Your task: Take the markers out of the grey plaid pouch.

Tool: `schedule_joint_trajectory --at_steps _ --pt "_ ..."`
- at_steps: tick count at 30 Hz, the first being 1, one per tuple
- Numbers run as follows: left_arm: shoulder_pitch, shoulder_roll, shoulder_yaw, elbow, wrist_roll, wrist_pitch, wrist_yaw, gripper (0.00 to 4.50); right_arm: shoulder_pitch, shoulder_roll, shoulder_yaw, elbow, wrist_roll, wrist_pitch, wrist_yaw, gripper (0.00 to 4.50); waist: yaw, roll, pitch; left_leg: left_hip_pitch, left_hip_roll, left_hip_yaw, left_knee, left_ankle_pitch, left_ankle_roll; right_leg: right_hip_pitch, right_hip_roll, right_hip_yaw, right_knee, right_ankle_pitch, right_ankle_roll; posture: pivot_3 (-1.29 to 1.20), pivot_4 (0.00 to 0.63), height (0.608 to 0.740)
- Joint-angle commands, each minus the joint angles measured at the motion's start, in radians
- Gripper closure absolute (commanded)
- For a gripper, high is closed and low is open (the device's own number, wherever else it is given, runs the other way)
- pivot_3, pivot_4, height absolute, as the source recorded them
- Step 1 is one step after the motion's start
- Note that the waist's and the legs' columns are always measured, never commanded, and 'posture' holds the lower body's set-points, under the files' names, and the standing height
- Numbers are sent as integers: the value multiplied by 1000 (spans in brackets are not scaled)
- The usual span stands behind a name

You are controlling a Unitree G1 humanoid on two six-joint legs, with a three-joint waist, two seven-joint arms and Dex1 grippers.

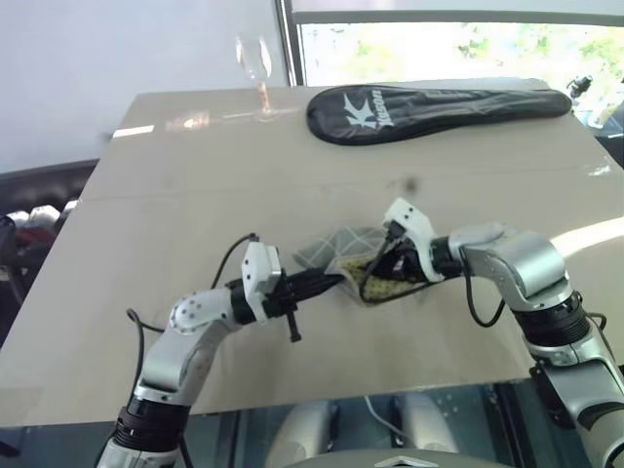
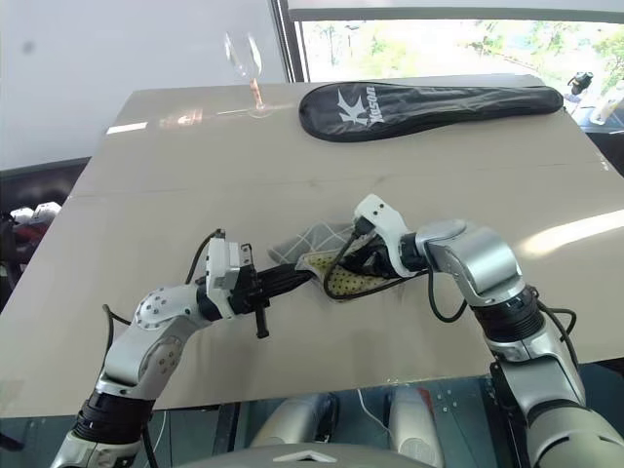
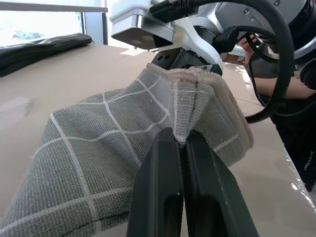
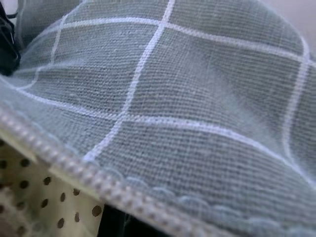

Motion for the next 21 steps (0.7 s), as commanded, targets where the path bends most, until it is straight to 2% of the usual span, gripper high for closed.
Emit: schedule_joint_trajectory --at_steps 1,4,5,7,9,13,21 --pt "45 29 -54 -38 -9 15 -90 4500 -33 -16 -145 54 -50 -21 -139 4011 -2 0 0 0 0 0 0 0 0 0 0 0 0 0 0 0 150 740" --pt "46 38 -56 -41 -15 21 -96 4500 -16 -87 -52 70 -102 -129 -144 4011 -6 0 0 0 0 0 0 0 0 0 0 0 0 0 0 0 150 740" --pt "46 41 -49 -45 -27 31 -94 4500 -14 -138 16 65 -147 -198 -131 4011 -6 0 0 0 0 0 0 0 0 0 0 0 0 0 0 0 150 740" --pt "43 50 -44 -53 -35 39 -98 4500 -17 -142 20 54 -118 -196 -130 4011 -4 0 -1 0 0 0 0 0 0 1 -1 -2 0 0 0 0 150 740" --pt "42 60 -44 -66 -36 43 -101 4500 -20 -103 -34 57 -53 -154 -142 4011 -6 0 -1 0 0 0 0 0 0 1 -1 -2 0 0 0 0 150 740" --pt "47 71 -33 -130 -94 103 -83 4500 -19 -97 -44 104 -64 -188 -176 4011 -14 -1 -1 1 0 0 0 0 0 1 0 0 0 0 0 0 150 740" --pt "55 83 43 -229 -230 251 -25 4500 7 -225 114 162 -218 -551 -154 4011 -20 0 0 1 0 0 0 0 0 1 0 0 0 0 0 0 150 740"
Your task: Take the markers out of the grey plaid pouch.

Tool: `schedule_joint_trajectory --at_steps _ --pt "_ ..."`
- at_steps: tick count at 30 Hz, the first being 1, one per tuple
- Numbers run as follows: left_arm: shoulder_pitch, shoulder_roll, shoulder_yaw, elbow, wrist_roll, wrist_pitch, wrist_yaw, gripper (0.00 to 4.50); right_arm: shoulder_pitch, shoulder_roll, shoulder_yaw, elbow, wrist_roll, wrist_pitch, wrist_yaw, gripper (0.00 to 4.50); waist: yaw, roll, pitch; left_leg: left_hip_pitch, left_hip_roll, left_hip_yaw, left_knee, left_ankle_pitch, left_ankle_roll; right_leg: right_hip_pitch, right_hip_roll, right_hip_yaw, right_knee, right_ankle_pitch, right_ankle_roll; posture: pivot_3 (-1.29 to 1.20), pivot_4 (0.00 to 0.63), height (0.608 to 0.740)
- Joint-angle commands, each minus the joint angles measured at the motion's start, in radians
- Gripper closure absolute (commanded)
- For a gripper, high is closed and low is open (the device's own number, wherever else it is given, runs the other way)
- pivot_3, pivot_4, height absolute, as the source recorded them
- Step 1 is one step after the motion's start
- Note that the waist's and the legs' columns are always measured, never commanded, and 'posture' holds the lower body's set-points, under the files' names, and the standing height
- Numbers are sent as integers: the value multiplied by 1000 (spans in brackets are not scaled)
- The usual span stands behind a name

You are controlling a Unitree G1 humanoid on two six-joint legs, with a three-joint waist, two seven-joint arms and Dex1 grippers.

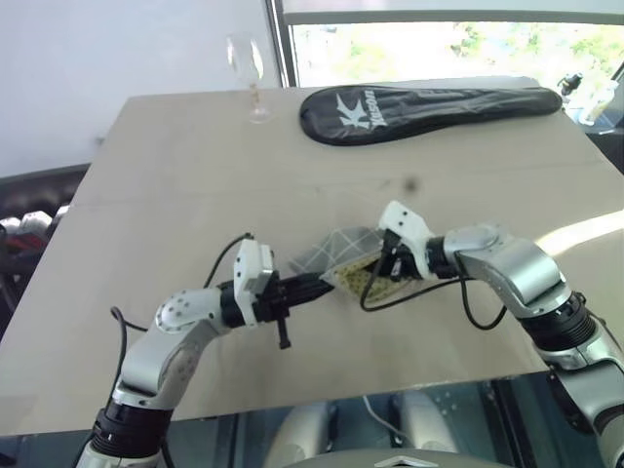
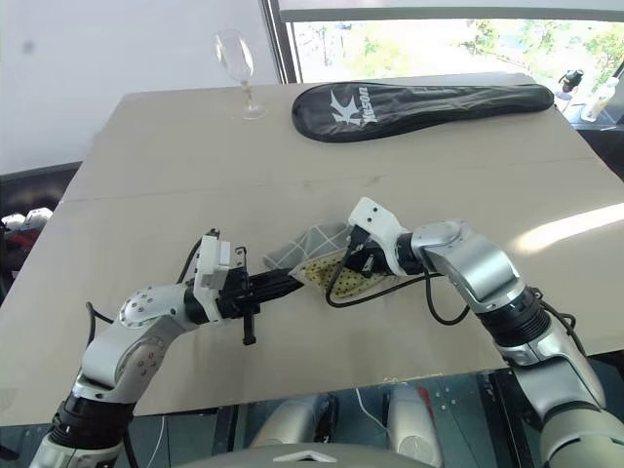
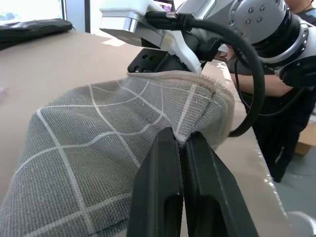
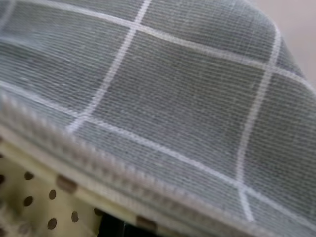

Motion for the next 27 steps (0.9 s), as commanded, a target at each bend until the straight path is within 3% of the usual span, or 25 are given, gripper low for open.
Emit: schedule_joint_trajectory --at_steps 1,3,7,13,16,17,21,27 --pt "25 14 3 -128 -115 79 -20 4500 -11 -117 -27 143 -226 -226 -113 4011 0 0 0 0 0 0 0 0 0 0 0 0 0 0 0 0 150 740" --pt "14 5 14 -145 -139 108 10 4500 1 -146 17 149 -281 -424 -73 4011 1 0 0 0 0 0 0 0 0 0 0 -1 0 0 0 0 150 740" --pt "-18 -32 34 -144 -167 152 92 4500 1 -170 63 113 -329 -552 3 4011 1 0 1 -1 0 0 0 0 0 -1 0 -1 0 0 0 0 150 740" --pt "-31 -55 29 -126 -126 170 140 4500 4 -191 68 46 -351 -477 103 4011 0 -1 1 -1 0 1 0 0 0 -1 1 -1 0 0 0 0 150 740" --pt "-29 -63 18 -127 -118 165 145 4500 13 -196 65 21 -350 -429 135 2454 3 -1 1 -1 0 0 0 0 0 -1 1 0 0 0 0 0 150 740" --pt "-27 -65 14 -127 -114 162 144 4500 18 -196 65 17 -357 -418 135 2204 3 -1 1 -1 0 0 0 0 0 -1 1 0 0 0 0 0 150 740" --pt "-16 -66 2 -114 -96 151 131 4500 31 -183 65 8 -386 -381 114 427 5 -1 1 -1 0 0 0 0 0 -1 0 1 -1 0 0 0 150 740" --pt "-10 -67 -26 -114 -58 144 127 4500 35 -183 49 -40 -374 -327 135 427 8 -1 1 -1 0 0 0 0 0 -1 0 1 -1 0 0 0 150 740"
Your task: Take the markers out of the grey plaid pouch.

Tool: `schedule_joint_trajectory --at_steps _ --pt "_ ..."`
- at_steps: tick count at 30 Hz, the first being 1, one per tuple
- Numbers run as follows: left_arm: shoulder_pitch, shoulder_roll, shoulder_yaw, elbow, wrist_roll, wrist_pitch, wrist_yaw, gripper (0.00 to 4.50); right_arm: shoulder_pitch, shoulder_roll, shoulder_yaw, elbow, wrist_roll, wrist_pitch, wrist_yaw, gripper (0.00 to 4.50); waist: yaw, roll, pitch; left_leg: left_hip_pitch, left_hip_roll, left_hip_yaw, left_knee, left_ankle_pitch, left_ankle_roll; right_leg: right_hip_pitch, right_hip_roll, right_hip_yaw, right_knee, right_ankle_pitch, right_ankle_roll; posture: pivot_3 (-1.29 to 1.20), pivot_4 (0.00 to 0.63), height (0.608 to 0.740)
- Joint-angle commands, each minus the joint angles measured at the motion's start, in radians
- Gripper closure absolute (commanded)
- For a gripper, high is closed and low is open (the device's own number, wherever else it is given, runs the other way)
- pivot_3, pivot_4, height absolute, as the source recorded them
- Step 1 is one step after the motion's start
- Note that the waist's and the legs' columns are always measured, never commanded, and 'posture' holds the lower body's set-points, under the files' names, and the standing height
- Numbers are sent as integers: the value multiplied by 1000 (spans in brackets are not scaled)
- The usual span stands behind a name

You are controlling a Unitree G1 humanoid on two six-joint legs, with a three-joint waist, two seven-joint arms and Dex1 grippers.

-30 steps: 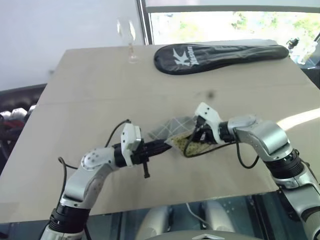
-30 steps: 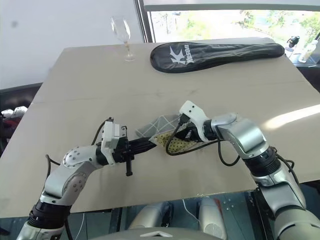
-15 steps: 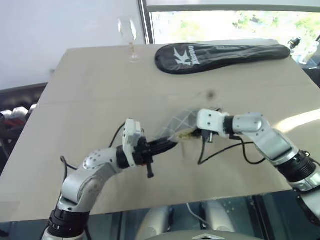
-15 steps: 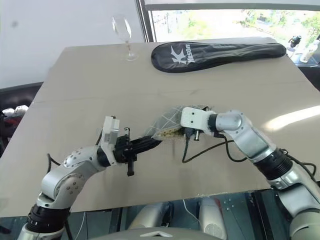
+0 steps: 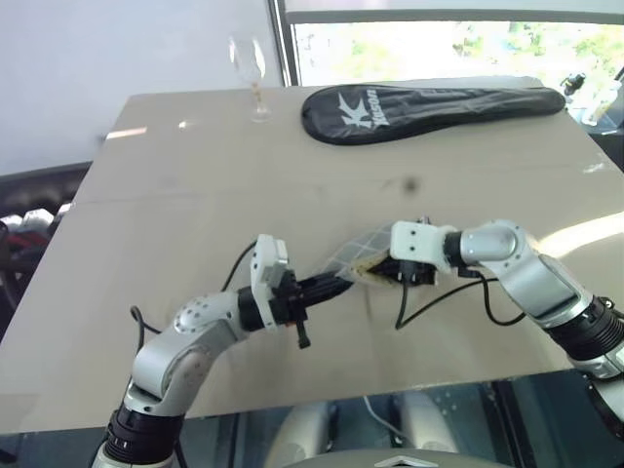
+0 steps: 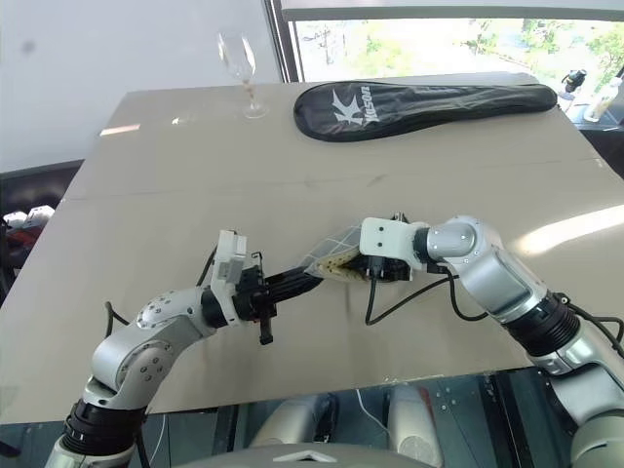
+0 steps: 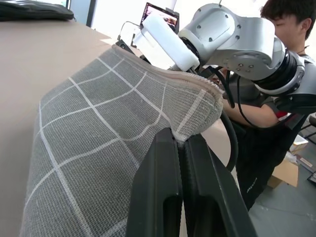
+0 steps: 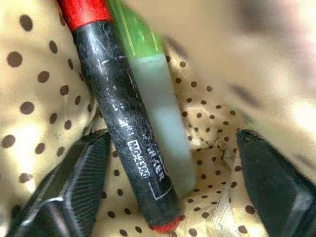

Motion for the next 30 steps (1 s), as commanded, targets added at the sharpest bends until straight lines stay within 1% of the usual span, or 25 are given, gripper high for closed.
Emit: schedule_joint_trajectory --at_steps 1,4,7,11,13,14,22,30 --pt "8 1 -8 -34 15 -34 -28 4500 3 -16 -44 -13 -16 47 13 427 2 0 0 0 0 0 0 0 0 0 0 0 0 0 0 0 150 740" --pt "7 1 -17 -26 28 -41 -32 4500 11 -14 -44 -14 -11 48 23 427 3 0 0 0 0 0 0 0 0 0 0 0 0 0 0 0 150 740" --pt "6 1 -16 -23 31 -43 -33 4500 22 -11 -37 -11 -12 42 34 1281 3 0 0 0 0 0 0 0 0 0 0 0 0 0 0 0 150 740" --pt "3 0 -14 -19 36 -41 -33 4500 26 -7 -37 -16 -8 40 53 3308 3 0 0 0 0 0 0 0 0 0 0 0 0 0 0 0 150 740" --pt "4 -1 -14 -18 39 -41 -33 4500 27 -10 -42 -21 -10 37 63 4153 4 0 0 0 0 0 0 0 0 0 0 0 0 0 0 0 150 740" --pt "5 -1 -14 -16 42 -42 -35 4500 28 -12 -43 -23 -10 36 68 4215 4 0 0 0 0 0 0 0 0 0 0 0 0 0 0 0 150 740" --pt "13 4 -26 41 92 -82 -72 4500 13 -10 -77 -68 20 46 105 4219 5 0 0 0 0 0 0 0 0 0 0 0 0 0 0 0 150 740" --pt "-31 0 -30 91 117 -92 -94 4500 -23 -50 -119 -141 65 99 182 4219 7 0 0 0 0 0 0 0 0 0 0 0 0 0 0 0 150 740"
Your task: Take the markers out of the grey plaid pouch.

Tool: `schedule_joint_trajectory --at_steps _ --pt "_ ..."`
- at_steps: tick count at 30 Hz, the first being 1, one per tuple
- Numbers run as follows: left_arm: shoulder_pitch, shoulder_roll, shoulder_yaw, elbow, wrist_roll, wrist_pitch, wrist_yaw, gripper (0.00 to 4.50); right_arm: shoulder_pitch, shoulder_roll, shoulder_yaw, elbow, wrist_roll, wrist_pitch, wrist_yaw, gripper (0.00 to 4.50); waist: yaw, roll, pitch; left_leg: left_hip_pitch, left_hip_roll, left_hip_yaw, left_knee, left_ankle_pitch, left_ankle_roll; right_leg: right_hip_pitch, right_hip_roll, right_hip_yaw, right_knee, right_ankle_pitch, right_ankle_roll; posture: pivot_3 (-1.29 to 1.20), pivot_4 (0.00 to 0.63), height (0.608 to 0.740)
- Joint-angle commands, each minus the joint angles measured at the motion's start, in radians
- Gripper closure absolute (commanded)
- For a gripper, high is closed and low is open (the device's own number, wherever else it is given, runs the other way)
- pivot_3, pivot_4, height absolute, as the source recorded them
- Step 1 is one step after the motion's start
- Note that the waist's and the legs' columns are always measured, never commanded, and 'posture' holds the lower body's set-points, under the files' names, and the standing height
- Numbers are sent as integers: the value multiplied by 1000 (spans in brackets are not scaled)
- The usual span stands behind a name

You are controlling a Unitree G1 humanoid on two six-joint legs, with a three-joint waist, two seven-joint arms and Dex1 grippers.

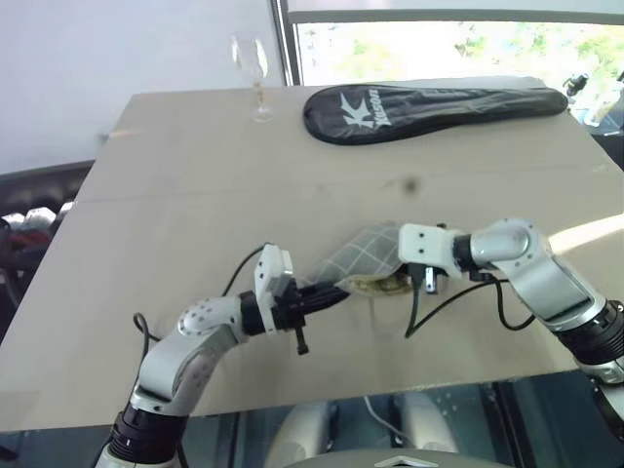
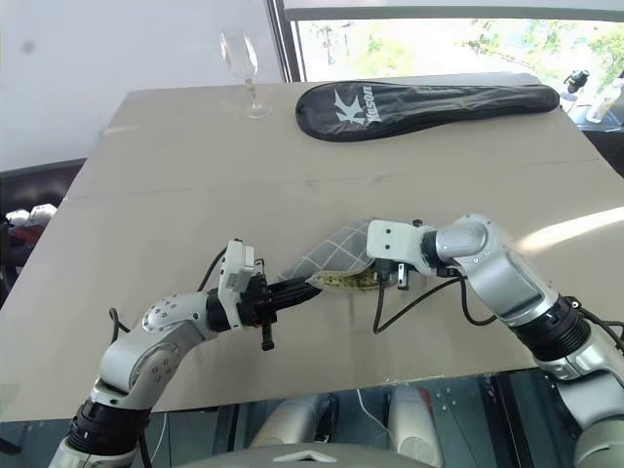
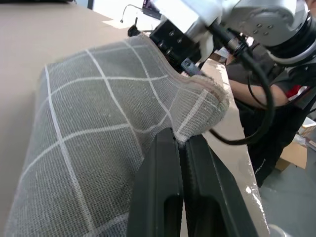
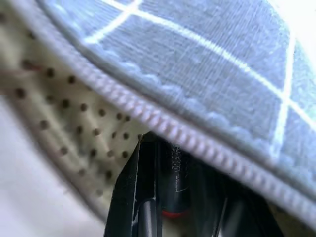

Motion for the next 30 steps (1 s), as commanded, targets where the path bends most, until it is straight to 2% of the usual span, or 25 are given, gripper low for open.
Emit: schedule_joint_trajectory --at_steps 1,11,21,27,30 --pt "-31 -1 0 6 10 -13 -11 4500 -46 -36 -59 -84 41 36 51 4219 1 0 0 0 0 0 0 0 0 0 0 0 0 0 0 0 150 740" --pt "-74 -43 25 0 -24 32 44 4500 -25 -81 -36 -159 67 171 85 4219 11 0 0 -1 0 0 0 0 0 0 0 0 0 0 0 0 150 740" --pt "-89 -62 22 -26 -28 65 92 4500 9 110 -125 -137 178 410 -86 4219 12 0 0 -1 0 -1 0 0 0 0 0 1 0 0 0 0 150 740" --pt "-66 -40 -5 -21 52 2 85 4500 -9 155 -246 -172 311 558 -123 4219 13 0 0 -1 0 -1 0 0 0 0 0 0 0 0 0 0 150 740" --pt "-68 -16 -46 24 206 -171 61 4500 29 78 -258 -212 376 595 -81 4219 14 0 0 -1 0 -1 0 0 0 0 0 0 0 0 0 0 150 740"
